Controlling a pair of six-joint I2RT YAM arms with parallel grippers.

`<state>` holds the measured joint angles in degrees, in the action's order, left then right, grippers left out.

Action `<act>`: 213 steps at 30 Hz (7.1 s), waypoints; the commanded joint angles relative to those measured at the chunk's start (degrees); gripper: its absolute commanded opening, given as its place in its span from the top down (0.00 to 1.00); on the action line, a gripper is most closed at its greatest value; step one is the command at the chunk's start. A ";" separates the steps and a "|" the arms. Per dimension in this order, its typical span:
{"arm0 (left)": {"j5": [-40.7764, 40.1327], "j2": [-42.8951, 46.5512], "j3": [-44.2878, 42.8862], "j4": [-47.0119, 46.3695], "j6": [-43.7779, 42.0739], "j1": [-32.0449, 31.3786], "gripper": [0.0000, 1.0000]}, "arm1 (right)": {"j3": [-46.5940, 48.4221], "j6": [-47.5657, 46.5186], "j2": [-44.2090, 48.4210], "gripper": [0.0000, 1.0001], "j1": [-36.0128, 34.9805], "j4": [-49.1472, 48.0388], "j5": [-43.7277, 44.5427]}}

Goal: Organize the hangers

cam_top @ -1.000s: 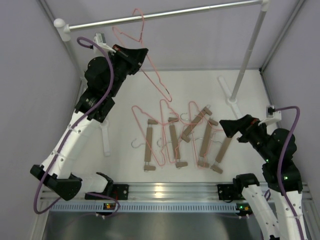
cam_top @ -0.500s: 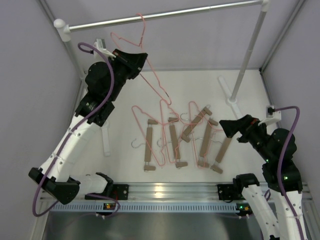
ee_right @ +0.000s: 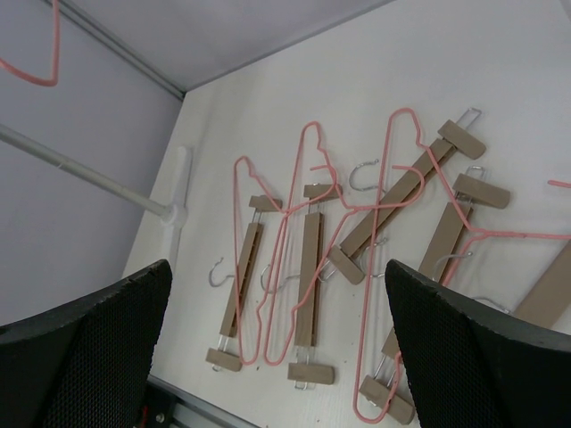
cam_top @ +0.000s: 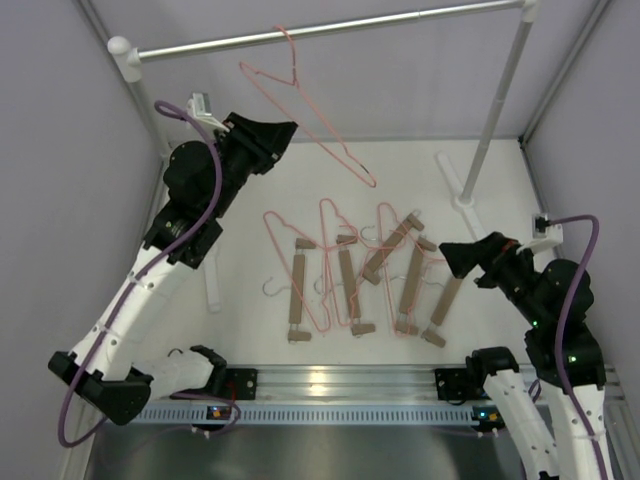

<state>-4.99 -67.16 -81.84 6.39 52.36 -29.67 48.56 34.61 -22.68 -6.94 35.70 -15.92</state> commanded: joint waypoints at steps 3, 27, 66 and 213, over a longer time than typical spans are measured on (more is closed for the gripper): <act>4.46 5.01 4.49 -1.83 -1.64 0.14 0.66 | 0.31 -0.51 2.54 0.00 0.52 0.77 1.68; 7.47 13.90 38.60 17.95 -9.64 -6.35 0.68 | -3.73 0.63 2.37 0.01 0.52 1.65 1.24; -11.62 -26.01 27.17 12.42 -12.72 -23.15 0.70 | -1.80 -0.25 -1.49 0.01 0.52 1.56 0.37; 24.68 12.31 11.97 -4.37 -5.07 11.48 0.72 | 4.00 -2.97 -6.33 0.01 0.52 3.41 -5.61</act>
<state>19.64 -56.45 -70.52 5.96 48.25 -18.46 52.07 32.01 -29.56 -6.94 39.13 -21.08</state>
